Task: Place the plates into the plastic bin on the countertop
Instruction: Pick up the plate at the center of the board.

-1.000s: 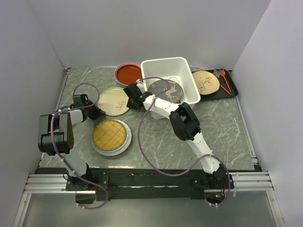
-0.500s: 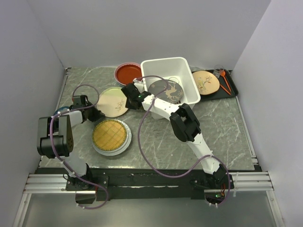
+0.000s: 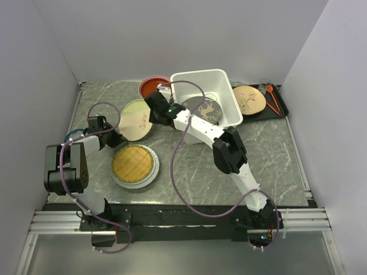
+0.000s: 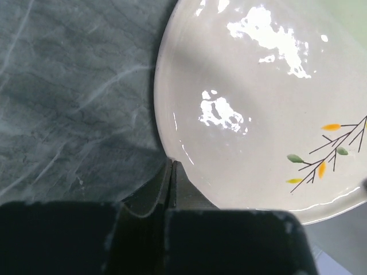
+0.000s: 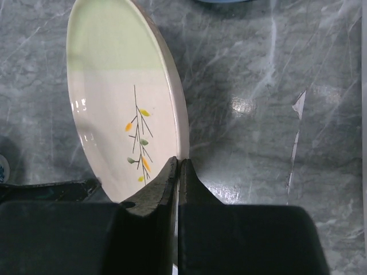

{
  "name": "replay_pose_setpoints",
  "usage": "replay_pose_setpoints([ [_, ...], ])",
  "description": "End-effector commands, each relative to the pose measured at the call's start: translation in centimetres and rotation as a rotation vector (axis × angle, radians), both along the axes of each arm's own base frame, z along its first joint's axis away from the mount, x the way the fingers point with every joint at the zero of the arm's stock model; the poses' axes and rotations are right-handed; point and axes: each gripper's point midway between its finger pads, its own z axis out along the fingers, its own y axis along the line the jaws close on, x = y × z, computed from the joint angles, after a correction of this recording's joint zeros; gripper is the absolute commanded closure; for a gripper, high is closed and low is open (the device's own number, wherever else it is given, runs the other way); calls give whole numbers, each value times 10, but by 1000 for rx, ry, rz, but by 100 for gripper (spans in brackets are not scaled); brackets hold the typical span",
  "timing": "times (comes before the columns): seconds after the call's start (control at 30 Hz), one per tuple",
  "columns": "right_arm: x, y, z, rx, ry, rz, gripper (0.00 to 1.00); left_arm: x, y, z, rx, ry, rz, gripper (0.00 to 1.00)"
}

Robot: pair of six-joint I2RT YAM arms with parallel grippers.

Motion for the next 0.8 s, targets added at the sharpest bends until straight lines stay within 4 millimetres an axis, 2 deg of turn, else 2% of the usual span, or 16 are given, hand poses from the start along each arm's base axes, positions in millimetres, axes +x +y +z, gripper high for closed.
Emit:
replay_pose_setpoints([
  [0.0, -1, 2, 51, 74, -86, 8, 100, -2, -8, 10, 10, -43, -41, 99],
  [0.17, -5, -2, 35, 61, -67, 6, 100, -6, -8, 8, 17, -35, -40, 93],
  [0.23, -7, -3, 30, 55, -59, 3, 100, -6, -7, 8, 20, -35, -40, 93],
  [0.43, -13, -7, -7, 29, -4, -1, 100, -6, -6, 7, 28, -29, -36, 91],
  [0.6, -16, -8, -21, 24, 15, 0, 100, -6, -2, 10, 46, -31, -26, 90],
  [0.7, -16, -8, -25, 21, 19, -1, 100, -2, -1, 19, 48, -52, -17, 83],
  [0.73, -17, -8, -28, 19, 23, -1, 100, -1, 0, 22, 52, -60, -12, 76],
  [0.77, -17, -7, -28, 22, 24, 1, 100, -4, 0, 24, 52, -51, -9, 73],
])
